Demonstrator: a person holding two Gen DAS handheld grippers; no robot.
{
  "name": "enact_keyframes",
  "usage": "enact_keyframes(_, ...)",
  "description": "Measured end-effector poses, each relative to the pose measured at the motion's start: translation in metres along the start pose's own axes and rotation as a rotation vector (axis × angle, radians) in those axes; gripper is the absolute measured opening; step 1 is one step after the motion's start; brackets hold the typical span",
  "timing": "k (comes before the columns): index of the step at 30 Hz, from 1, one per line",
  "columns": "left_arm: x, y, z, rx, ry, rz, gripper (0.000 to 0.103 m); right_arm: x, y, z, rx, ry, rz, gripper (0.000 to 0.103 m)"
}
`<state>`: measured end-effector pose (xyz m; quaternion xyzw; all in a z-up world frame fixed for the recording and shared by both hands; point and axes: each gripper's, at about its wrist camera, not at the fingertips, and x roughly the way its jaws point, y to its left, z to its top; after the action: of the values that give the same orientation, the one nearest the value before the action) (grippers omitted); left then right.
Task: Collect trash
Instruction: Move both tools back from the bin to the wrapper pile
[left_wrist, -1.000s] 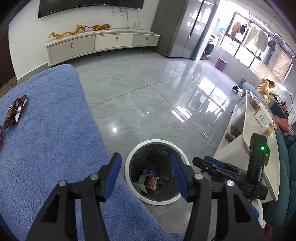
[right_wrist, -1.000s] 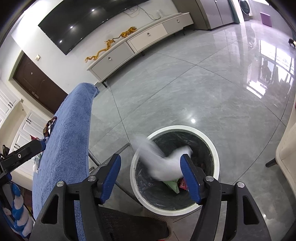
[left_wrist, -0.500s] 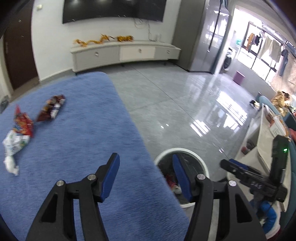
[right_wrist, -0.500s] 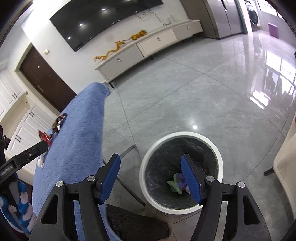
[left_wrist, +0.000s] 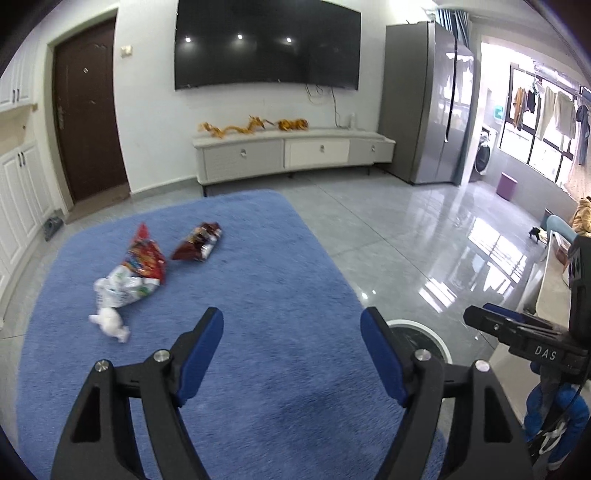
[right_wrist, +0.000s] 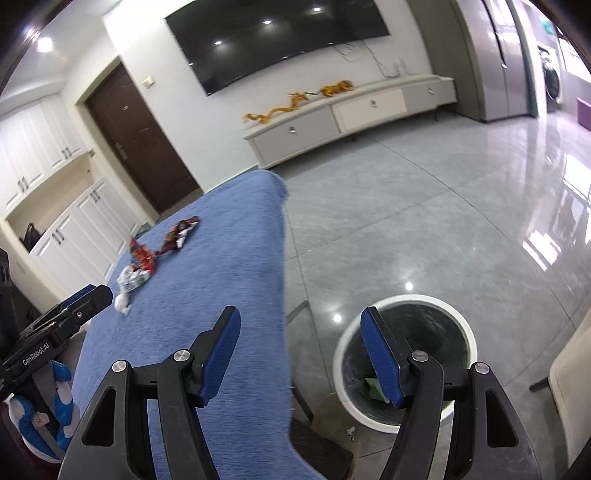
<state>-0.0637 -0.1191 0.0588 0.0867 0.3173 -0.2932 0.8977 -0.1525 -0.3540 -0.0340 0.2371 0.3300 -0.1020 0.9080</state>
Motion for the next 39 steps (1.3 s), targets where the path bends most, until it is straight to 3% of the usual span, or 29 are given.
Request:
enact_keyframes(7,-0.023,0.026,-0.006,-0.024,-0.047,0.049,0.076,-0.003,0.039,0.004,-0.075,0.005,0.025,0.067)
enact_keyframes(25,-0.037,0.117,-0.030,-0.207,-0.092,0.105,0.076,0.010,0.120,0.007,-0.216,0.047,0.033,0.067)
enact_keyframes(39,-0.043,0.256,-0.031,-0.393,-0.130,0.416,0.076,0.044,0.172,0.027,-0.314,0.065,0.098,0.067)
